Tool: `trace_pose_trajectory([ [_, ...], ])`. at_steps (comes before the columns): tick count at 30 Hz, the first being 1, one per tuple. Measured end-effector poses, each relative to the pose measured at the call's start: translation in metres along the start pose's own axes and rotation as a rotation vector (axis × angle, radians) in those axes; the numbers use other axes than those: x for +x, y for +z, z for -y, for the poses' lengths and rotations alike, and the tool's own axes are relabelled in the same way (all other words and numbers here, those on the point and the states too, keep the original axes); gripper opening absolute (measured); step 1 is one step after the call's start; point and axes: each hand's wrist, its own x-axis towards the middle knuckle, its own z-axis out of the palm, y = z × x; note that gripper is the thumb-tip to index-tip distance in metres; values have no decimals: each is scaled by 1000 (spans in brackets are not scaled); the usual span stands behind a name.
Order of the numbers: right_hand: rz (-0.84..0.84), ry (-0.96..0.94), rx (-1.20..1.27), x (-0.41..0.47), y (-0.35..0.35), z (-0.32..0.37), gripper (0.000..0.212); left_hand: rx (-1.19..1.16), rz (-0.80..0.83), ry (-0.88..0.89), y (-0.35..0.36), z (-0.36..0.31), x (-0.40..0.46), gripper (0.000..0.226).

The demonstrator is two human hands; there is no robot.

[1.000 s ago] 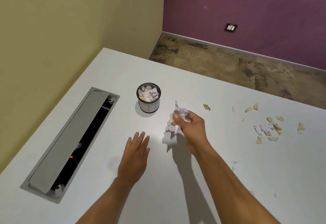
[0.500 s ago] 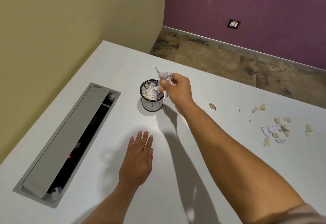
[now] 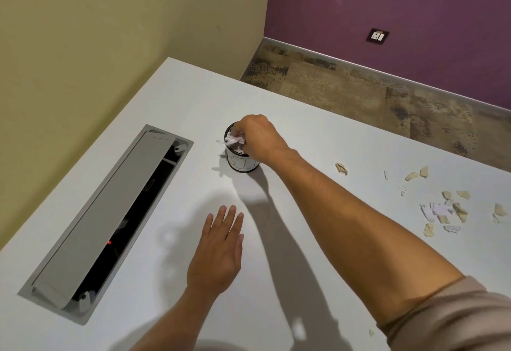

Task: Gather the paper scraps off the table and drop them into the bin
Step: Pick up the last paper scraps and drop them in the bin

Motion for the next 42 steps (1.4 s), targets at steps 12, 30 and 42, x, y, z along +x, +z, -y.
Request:
trace_pose_trajectory([
  [12, -113, 76, 99, 2, -33, 3, 28, 7, 6, -9, -1, -1, 1, 51],
  [30, 90, 148, -187, 22, 17, 15, 28, -4, -23, -4, 4, 1, 0, 50],
  [42, 46, 93, -117, 8, -17, 21, 26, 6, -17, -3, 0, -1, 1, 51],
])
